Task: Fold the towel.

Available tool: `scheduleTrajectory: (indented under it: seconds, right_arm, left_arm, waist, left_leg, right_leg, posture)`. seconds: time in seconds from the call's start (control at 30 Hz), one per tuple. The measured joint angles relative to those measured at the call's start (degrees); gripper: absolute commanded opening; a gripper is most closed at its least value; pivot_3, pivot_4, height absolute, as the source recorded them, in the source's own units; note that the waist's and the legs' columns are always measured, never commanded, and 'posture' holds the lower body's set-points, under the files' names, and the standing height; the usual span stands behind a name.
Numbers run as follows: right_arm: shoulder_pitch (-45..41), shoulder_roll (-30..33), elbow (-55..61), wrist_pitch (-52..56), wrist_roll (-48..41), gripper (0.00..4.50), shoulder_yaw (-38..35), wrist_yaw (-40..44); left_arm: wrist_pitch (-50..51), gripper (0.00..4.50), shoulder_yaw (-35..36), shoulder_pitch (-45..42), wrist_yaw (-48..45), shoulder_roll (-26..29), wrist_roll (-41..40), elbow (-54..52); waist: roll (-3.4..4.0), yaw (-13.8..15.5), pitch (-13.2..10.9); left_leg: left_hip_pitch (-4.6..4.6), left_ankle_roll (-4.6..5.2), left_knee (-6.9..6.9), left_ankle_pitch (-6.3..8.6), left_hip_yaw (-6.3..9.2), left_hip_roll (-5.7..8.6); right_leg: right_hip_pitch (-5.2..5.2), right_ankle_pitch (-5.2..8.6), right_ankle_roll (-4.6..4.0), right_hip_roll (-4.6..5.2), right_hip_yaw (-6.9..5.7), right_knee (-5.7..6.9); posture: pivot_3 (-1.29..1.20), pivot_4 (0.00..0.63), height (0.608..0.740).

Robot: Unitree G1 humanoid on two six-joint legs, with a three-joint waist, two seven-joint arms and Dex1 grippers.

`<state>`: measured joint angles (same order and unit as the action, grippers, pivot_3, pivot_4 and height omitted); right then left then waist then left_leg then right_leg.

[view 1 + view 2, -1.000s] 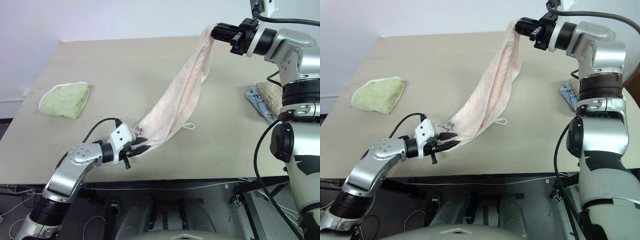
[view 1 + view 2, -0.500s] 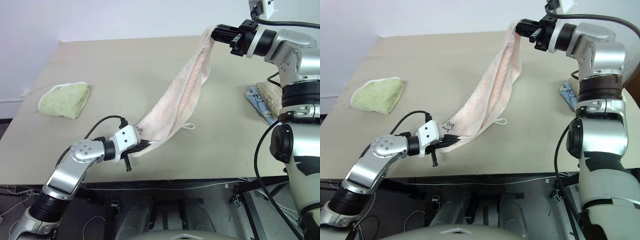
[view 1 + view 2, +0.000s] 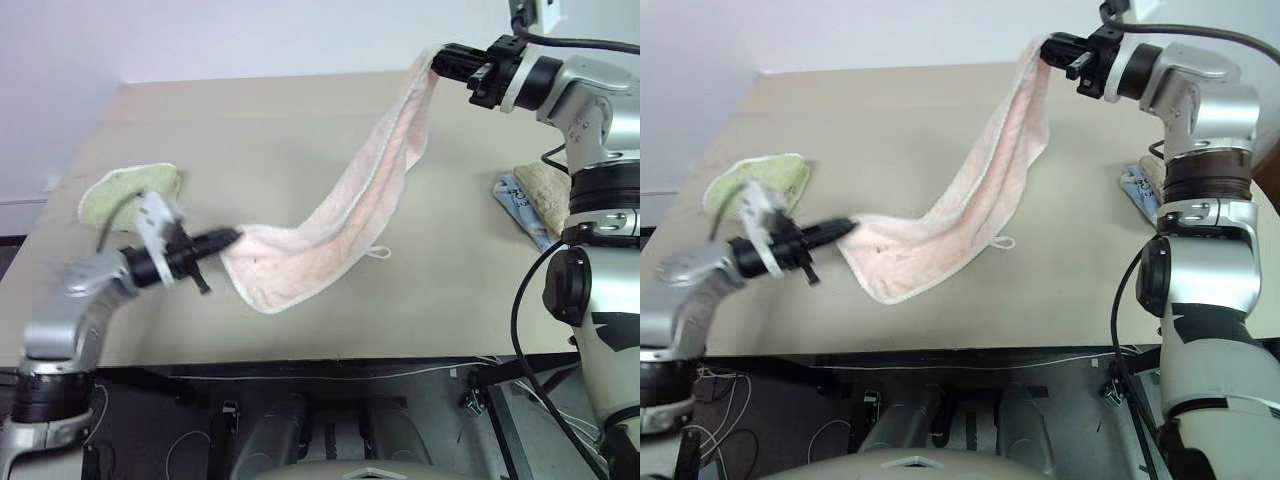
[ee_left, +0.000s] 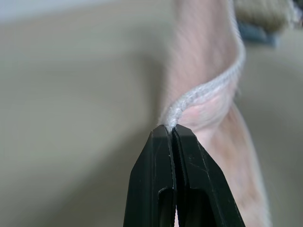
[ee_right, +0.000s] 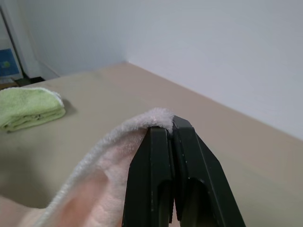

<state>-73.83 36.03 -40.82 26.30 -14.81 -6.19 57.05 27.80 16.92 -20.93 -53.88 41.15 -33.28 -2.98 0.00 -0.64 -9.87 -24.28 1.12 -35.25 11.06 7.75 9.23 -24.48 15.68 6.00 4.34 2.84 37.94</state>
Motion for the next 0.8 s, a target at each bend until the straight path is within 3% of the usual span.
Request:
scheduleTrajectory:
  seconds: [0.17, 0.3, 0.5, 0.7, 0.8]
  right_arm:
    - [-1.4, 0.5, -5.5, -3.0, 1.2, 0.00, -0.4, -3.2]
    - [-5.0, 0.1, -12.1, -6.0, 2.7, 0.00, -0.8, -7.0]
    - [-10.6, -2.3, -22.0, -13.9, 5.5, 0.00, -1.1, -15.7]
    - [-14.3, -5.3, -29.8, -18.9, 4.4, 0.00, -5.5, -24.5]
    - [-14.8, -4.9, -30.0, -19.5, 4.1, 0.00, -6.4, -23.2]
  left_arm:
    - [-4.6, 0.04, 1.2, -17.7, 3.2, 0.6, 2.4, 16.0]
    - [-12.3, 0.04, -0.1, -33.4, 4.3, 0.2, 7.0, 35.2]
    - [-25.0, 0.04, -3.2, -50.2, 6.2, -1.5, 15.4, 63.1]
    - [-31.3, 0.04, -3.8, -60.7, 17.1, -3.5, 20.7, 76.7]
    - [-33.9, 0.04, -4.9, -60.4, 18.9, -2.8, 24.2, 78.5]
  waist:
    - [-0.05, -0.1, 0.0]
    - [-0.05, -0.5, 0.0]
    - [-0.11, -1.5, -0.1]
    - [-0.12, -2.1, -0.1]
    - [-0.12, -2.3, -0.1]
  left_leg:
    - [-0.01, 0.00, -0.03, -0.02, 0.01, 0.03]
    - [-0.06, -0.06, 0.03, -0.18, -0.02, 0.03]
    - [-0.16, -0.13, 0.05, -0.24, -0.07, 0.03]
    - [-0.22, -0.12, 0.12, -0.24, -0.08, 0.04]
    - [-0.22, -0.12, 0.15, -0.24, -0.10, 0.03]
  right_leg:
    - [0.02, -0.01, 0.01, 0.01, -0.03, 0.03]
    - [-0.10, -0.01, 0.01, -0.02, -0.01, 0.04]
    - [-0.21, -0.01, 0.03, -0.02, 0.02, 0.06]
    - [-0.33, -0.01, 0.03, 0.00, 0.09, 0.10]
    - [-0.38, -0.01, 0.03, -0.01, 0.10, 0.15]
  posture:
    - [0.00, 0.150, 0.740]
    - [0.00, 0.150, 0.740]
    - [0.00, 0.150, 0.740]
    - [0.00, 0.150, 0.740]
    - [0.00, 0.150, 0.740]
